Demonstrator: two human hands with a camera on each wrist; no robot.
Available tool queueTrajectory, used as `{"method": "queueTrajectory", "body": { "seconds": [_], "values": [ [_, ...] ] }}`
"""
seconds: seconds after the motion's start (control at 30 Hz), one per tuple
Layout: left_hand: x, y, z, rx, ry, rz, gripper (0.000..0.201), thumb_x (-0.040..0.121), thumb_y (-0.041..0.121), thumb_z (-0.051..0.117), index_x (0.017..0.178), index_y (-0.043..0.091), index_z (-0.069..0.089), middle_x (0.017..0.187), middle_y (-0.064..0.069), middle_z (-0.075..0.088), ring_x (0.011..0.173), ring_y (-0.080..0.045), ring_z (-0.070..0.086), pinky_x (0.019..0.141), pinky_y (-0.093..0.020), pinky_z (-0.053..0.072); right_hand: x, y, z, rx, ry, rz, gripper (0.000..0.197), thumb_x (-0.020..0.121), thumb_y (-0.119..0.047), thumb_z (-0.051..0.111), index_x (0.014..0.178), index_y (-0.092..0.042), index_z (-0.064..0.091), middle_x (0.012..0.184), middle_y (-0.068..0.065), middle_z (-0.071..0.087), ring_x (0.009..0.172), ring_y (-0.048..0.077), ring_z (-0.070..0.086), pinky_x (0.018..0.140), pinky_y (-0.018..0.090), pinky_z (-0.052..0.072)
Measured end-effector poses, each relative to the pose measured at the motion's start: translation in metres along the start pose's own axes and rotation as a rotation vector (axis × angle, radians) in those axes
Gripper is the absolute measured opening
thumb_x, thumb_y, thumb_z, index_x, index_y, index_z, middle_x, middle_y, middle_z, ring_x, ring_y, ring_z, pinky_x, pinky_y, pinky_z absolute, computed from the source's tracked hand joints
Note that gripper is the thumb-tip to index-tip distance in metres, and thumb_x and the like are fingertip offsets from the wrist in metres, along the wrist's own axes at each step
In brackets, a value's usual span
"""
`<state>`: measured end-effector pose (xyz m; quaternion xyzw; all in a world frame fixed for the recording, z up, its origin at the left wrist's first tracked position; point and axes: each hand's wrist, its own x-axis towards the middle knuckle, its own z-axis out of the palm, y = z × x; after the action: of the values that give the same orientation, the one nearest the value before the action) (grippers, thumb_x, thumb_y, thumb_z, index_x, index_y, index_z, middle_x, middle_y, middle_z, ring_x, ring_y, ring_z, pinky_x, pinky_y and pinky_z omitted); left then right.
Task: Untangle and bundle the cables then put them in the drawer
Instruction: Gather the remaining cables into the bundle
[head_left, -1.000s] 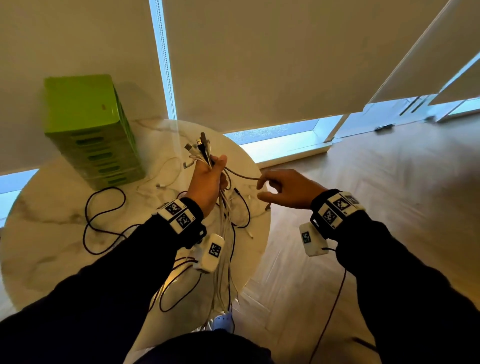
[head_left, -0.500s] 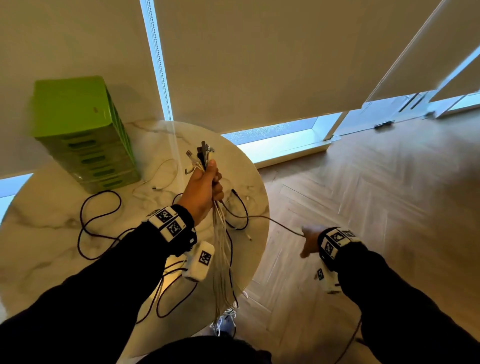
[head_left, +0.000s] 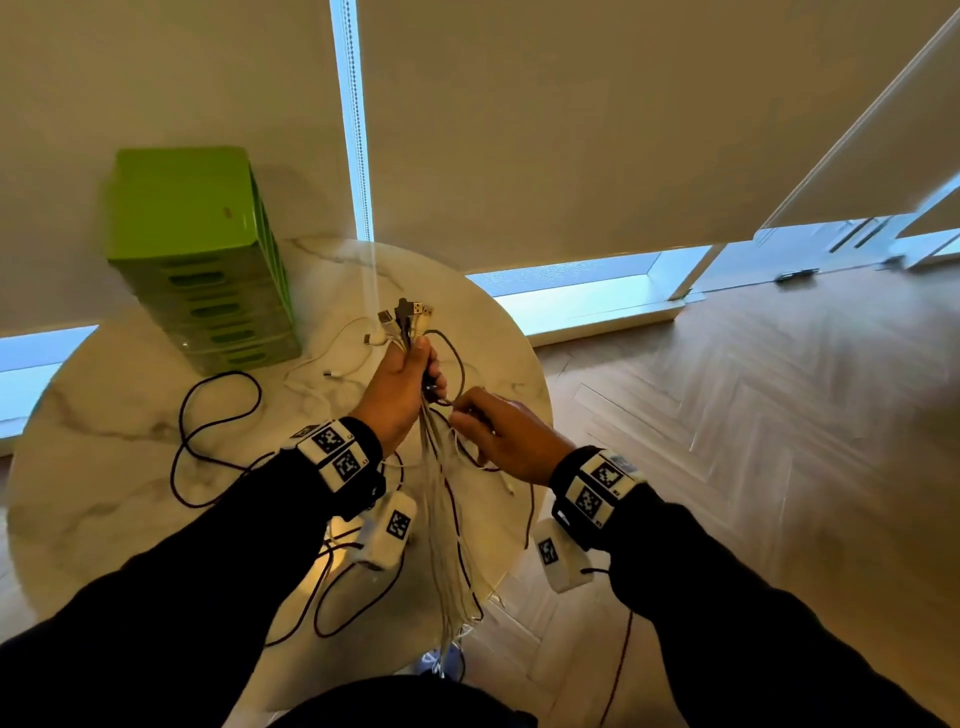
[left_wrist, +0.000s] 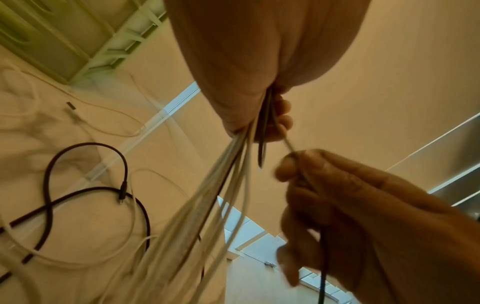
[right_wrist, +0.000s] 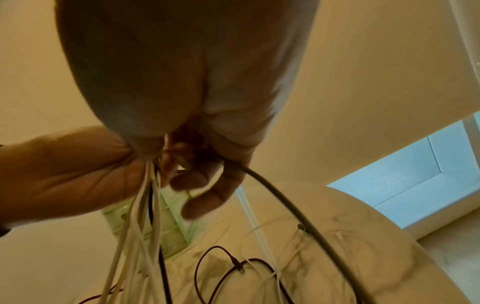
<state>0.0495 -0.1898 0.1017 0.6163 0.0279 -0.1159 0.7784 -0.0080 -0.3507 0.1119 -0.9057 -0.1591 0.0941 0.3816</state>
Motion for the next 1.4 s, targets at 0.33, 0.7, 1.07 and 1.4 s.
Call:
{"method": "queueTrajectory", "body": {
  "seconds": [0.33, 0.7, 1.07, 1.4],
  "values": [
    [0.006, -0.002, -0.008, 0.066, 0.114, -0.044, 0.031, 0.110, 0.033, 0.034, 0.085, 0.015, 0.044, 0.065, 0.001, 0.037, 0.046, -0.007, 0.032, 0.051, -0.026, 0.031, -0.001, 0.041, -0.035, -0.061, 0.049, 0.315, 0.024, 0.107, -0.032, 0.038, 0.096, -0.014, 0.050, 0.078, 0.000, 0.060, 0.064, 0.015, 0.054, 0.067, 0.032, 0.049],
    [0.000, 0.013, -0.007, -0.078, -0.175, -0.109, 0.036, 0.110, 0.032, 0.033, 0.083, 0.013, 0.047, 0.058, 0.005, 0.043, 0.062, -0.014, 0.053, 0.066, -0.026, 0.048, 0.001, 0.028, -0.021, -0.085, -0.419, 0.406, 0.106, 0.072, -0.073, 0.072, 0.156, -0.026, 0.028, 0.160, -0.003, 0.033, 0.143, 0.015, 0.036, 0.118, 0.041, 0.032],
    [-0.011, 0.021, -0.043, 0.429, -0.145, -0.002, 0.038, 0.104, 0.041, 0.047, 0.097, 0.009, 0.067, 0.093, -0.009, 0.069, 0.079, -0.009, 0.062, 0.076, -0.026, 0.049, 0.032, -0.060, 0.025, 0.864, -0.321, 0.392, 0.012, 0.097, 0.000, 0.036, 0.101, -0.009, 0.042, 0.066, 0.012, 0.044, 0.055, 0.023, 0.048, 0.054, 0.028, 0.048],
    [-0.026, 0.027, -0.040, -0.137, -0.209, -0.265, 0.031, 0.101, 0.038, 0.052, 0.080, 0.016, 0.060, 0.075, 0.003, 0.070, 0.085, -0.016, 0.064, 0.098, -0.041, 0.044, 0.019, -0.062, 0.024, 0.439, -0.497, 0.344, 0.029, 0.098, -0.006, 0.053, 0.076, -0.017, 0.037, 0.060, 0.001, 0.041, 0.050, 0.016, 0.039, 0.052, 0.032, 0.042]
  ]
}}
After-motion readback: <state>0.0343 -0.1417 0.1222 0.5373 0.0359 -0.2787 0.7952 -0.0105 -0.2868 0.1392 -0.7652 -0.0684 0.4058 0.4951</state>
